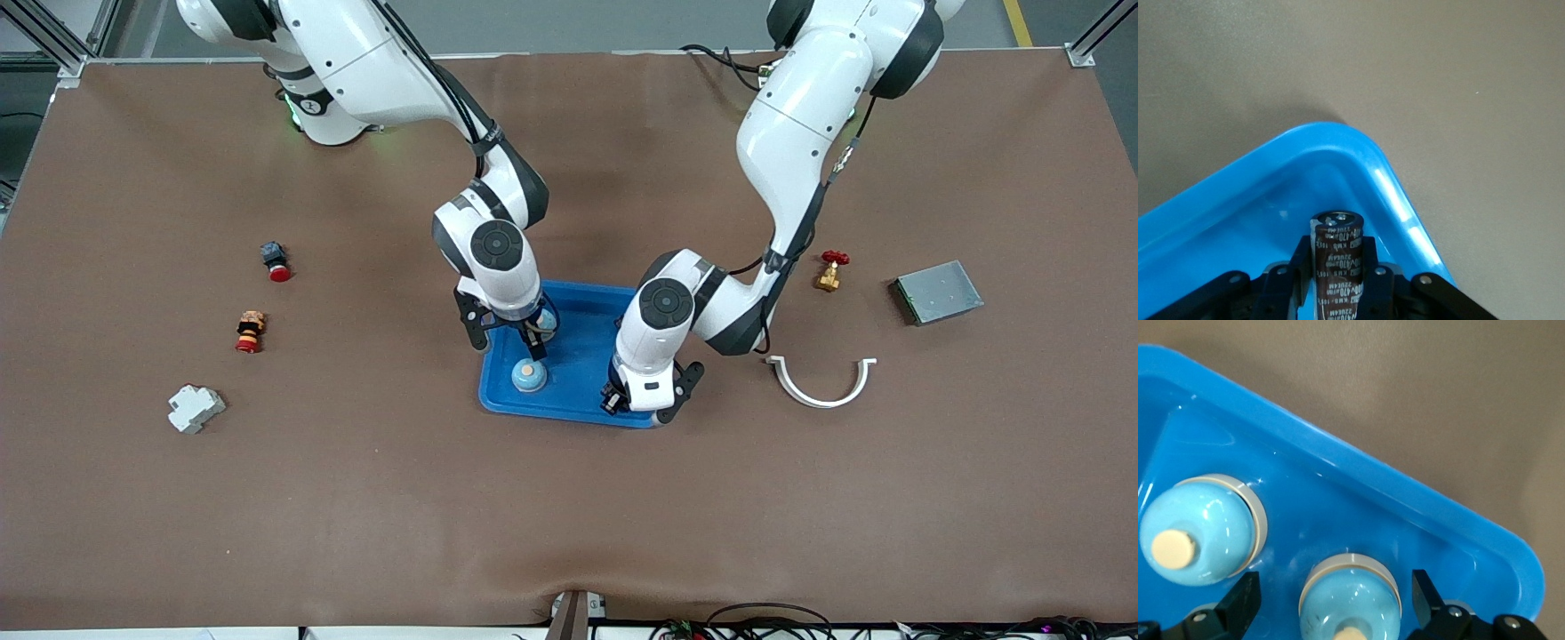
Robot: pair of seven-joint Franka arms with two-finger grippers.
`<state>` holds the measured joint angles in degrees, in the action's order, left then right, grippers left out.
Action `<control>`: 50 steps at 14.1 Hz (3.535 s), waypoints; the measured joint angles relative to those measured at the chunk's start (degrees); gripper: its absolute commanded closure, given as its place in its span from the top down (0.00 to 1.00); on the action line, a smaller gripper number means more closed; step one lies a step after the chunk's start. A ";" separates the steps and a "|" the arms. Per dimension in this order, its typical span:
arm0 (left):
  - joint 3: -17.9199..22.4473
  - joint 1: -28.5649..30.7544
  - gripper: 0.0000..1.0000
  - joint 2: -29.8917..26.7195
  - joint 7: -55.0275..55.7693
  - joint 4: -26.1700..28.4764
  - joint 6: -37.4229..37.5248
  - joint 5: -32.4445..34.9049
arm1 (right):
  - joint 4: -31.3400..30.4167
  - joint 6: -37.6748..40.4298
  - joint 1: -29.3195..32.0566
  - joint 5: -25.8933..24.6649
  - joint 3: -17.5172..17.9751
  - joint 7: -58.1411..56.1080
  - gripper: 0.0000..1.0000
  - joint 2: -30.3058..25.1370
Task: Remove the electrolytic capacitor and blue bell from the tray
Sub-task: 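Carry the capacitor toward the arch while the right gripper lifts the bell, then lower the bell near the buttons while the left gripper lowers the capacitor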
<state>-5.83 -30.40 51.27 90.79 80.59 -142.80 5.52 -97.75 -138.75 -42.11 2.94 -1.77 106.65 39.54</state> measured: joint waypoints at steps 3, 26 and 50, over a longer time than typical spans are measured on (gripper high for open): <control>0.00 0.30 0.06 -0.33 0.02 -0.78 0.68 0.00 | 0.51 0.01 -0.13 0.00 -0.04 0.09 0.51 0.00; -0.74 10.30 0.01 -22.94 -35.79 13.39 28.27 0.00 | 4.69 -0.17 -2.84 -1.28 -0.35 5.82 0.00 3.80; -1.51 27.64 0.03 -31.27 -75.30 37.61 8.77 0.00 | -29.61 -0.83 7.48 -1.34 -1.50 -29.51 0.00 -27.87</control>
<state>-7.34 -2.76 20.00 15.49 118.20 -134.03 5.52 -127.36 -139.58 -34.63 1.60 -3.28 77.15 11.67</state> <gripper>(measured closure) 0.670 0.335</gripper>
